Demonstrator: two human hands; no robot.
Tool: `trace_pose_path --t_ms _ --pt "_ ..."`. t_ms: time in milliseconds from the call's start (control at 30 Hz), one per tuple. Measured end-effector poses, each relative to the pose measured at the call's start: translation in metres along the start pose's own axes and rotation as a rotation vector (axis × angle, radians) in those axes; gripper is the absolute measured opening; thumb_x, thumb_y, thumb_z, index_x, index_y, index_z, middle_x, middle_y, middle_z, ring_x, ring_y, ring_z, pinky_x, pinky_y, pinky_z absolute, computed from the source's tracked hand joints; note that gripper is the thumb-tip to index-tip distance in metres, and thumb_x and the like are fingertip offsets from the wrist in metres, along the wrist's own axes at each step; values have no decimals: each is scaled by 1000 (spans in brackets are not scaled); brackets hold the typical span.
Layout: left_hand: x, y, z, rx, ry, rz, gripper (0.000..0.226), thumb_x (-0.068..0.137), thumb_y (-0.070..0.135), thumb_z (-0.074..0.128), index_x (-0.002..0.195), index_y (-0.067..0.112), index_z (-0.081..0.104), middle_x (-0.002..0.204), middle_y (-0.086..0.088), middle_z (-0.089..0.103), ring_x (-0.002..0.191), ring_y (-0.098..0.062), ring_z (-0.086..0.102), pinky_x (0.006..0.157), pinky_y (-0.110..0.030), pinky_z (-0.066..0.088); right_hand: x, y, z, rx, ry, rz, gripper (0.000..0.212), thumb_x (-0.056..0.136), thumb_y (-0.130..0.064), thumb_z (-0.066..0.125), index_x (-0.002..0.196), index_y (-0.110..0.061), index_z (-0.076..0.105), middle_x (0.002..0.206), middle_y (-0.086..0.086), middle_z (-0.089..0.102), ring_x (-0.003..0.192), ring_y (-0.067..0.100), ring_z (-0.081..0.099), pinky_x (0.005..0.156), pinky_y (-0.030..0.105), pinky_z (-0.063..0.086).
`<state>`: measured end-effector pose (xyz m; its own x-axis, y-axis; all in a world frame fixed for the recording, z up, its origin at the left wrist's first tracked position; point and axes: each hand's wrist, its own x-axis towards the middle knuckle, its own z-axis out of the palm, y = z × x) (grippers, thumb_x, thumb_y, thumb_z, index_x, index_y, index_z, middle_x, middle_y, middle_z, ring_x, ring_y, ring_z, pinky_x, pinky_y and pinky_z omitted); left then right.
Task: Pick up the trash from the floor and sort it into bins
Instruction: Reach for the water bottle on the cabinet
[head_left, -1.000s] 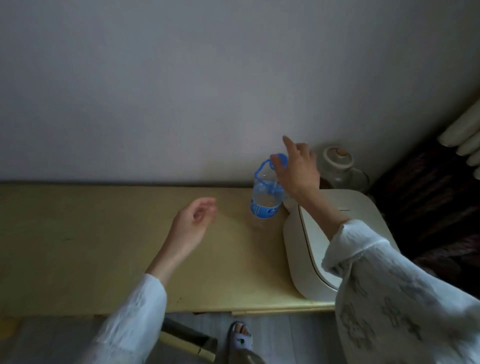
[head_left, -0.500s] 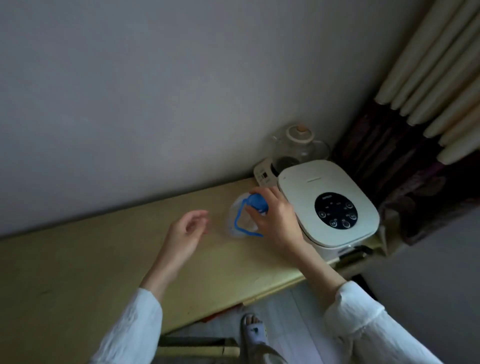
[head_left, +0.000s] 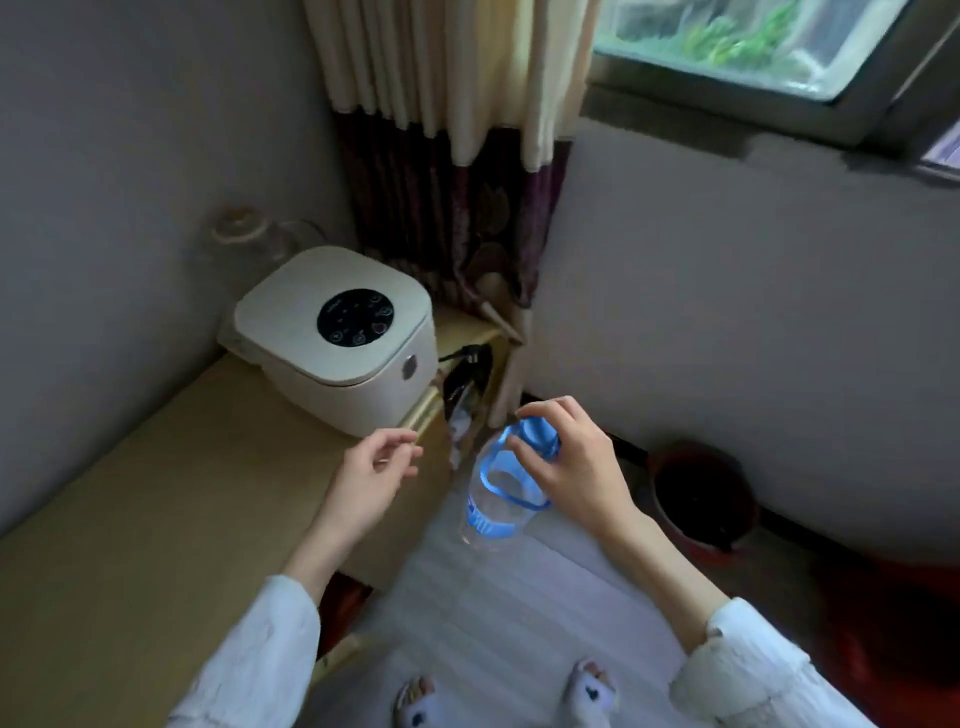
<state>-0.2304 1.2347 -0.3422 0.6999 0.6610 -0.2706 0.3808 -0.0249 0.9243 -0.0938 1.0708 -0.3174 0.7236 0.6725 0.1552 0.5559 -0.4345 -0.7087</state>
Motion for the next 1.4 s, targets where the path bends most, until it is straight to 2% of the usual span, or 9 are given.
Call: trace_pose_path --t_ms 233,367,567,700,933,1033,1233,1300,1400 --pt "7 28 197 164 -295 2 16 94 4 46 101 11 59 93 -6 65 61 8 62 58 -5 44 -59 159 -122 -102 79 368 27 81 -29 68 100 -14 56 105 -4 50 87 19 57 76 31 45" --pt "2 35 298 247 -408 -21 16 94 10 49 100 20 60 96 -2 67 78 -6 65 67 -13 46 -87 243 -180 -125 97 581 27 81 -32 66 97 -16 51 105 -4 46 85 20 55 71 29 37" --pt "8 8 393 354 -557 -95 26 93 9 50 87 33 59 89 6 66 78 -10 63 72 -22 46 -113 339 -213 -51 139 842 24 84 -29 64 90 -17 45 102 -1 42 81 25 53 69 29 33" --pt "34 -27 438 412 -589 -163 26 92 6 51 84 31 57 83 2 64 64 -1 60 67 -20 46 -117 402 -205 -18 159 972 23 84 -25 63 92 -15 43 103 3 39 83 30 53 70 30 34" --pt "113 -95 521 495 -631 -235 22 91 10 53 84 30 59 85 0 64 78 -16 58 74 -25 43 -90 512 -159 26 234 1111 27 84 -23 66 92 -15 41 102 2 36 78 27 47 71 29 32" --pt "145 -134 554 587 -652 -230 14 91 12 54 98 19 63 89 0 64 87 -18 59 76 -22 41 -78 559 -126 57 249 1149 28 83 -22 66 91 -16 41 102 2 36 78 24 44 72 29 32" --pt "189 -206 608 772 -778 -204 33 93 12 49 126 11 53 122 -8 61 106 -25 59 89 -24 41 -79 637 -50 225 321 1245 26 78 -13 71 80 -14 45 91 2 41 82 19 41 71 19 27" --pt "193 -225 622 765 -796 -220 36 95 13 47 131 12 48 124 -11 57 102 -23 58 85 -22 41 -86 655 -24 317 296 1313 31 75 -14 73 71 -18 43 82 1 45 83 21 45 76 25 34" --pt "189 -249 641 605 -796 -311 37 97 11 43 133 9 45 108 -8 58 79 -2 56 64 -8 41 -95 674 7 459 271 1422 34 72 -17 76 67 -22 43 81 5 54 82 26 54 81 39 47"
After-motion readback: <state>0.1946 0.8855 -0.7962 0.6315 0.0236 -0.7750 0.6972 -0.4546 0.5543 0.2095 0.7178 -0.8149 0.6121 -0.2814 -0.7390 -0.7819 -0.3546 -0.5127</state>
